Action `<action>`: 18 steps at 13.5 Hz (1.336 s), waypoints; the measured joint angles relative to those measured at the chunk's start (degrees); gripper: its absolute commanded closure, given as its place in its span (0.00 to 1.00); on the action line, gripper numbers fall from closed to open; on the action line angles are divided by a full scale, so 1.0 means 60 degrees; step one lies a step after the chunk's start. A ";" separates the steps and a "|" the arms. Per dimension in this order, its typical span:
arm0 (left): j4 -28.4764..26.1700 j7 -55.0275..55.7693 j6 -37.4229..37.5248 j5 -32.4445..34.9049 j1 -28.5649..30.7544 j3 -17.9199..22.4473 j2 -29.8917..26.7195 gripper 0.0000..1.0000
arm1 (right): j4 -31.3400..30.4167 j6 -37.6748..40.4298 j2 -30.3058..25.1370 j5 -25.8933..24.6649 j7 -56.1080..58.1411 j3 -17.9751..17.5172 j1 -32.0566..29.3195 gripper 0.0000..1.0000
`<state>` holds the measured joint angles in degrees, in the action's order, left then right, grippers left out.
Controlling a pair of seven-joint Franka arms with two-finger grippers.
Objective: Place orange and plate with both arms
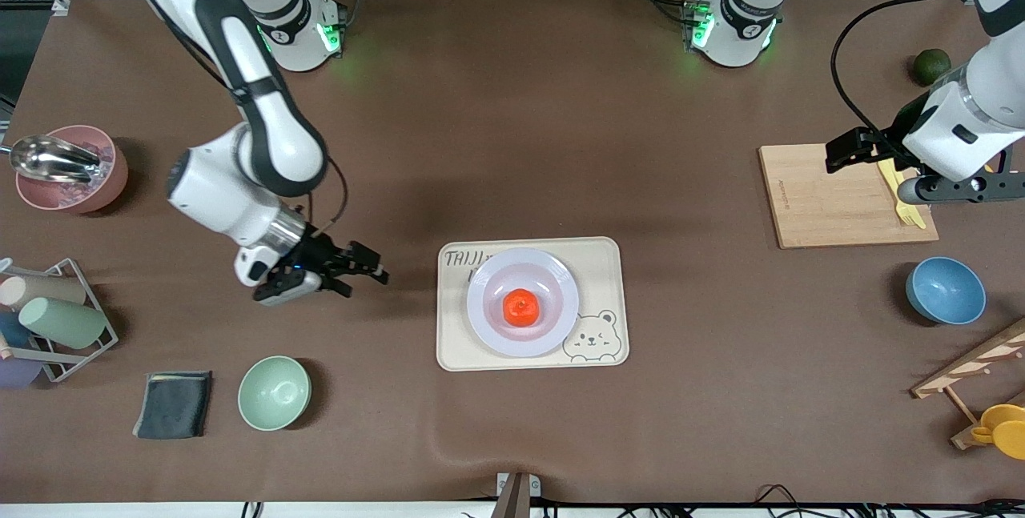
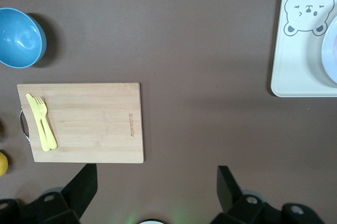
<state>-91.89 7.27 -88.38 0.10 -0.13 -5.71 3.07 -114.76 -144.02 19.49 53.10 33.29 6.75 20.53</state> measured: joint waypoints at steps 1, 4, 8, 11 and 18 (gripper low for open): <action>0.0000 0.0000 0.0000 0.0000 0.0000 0.0000 0.0004 0.00 | -0.0092 0.0616 -0.0296 -0.0718 -0.0062 0.0007 -0.0471 0.00; 0.0000 0.0000 0.0000 0.0000 0.0002 0.0000 0.0008 0.00 | -0.0071 0.2467 -0.1149 -0.3304 -0.1020 0.0020 -0.1686 0.00; -0.0005 0.0021 -0.0001 0.0000 0.0007 0.0001 0.0031 0.00 | 0.1268 0.5996 -0.2127 -0.6119 -0.2664 -0.0004 -0.2484 0.00; -0.0007 0.0032 -0.0001 0.0000 0.0012 0.0002 0.0063 0.00 | 0.3187 0.8114 -0.2311 -0.7473 -0.3212 -0.0001 -0.2912 0.00; -0.0010 0.0037 -0.0028 0.0000 0.0025 0.0004 0.0084 0.00 | 0.4639 0.9572 -0.2715 -0.8774 -0.4886 -0.0079 -0.2928 0.00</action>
<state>-91.96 7.49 -88.55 0.10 0.01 -5.68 3.58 -86.92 -86.59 3.20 0.45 3.98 6.28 2.97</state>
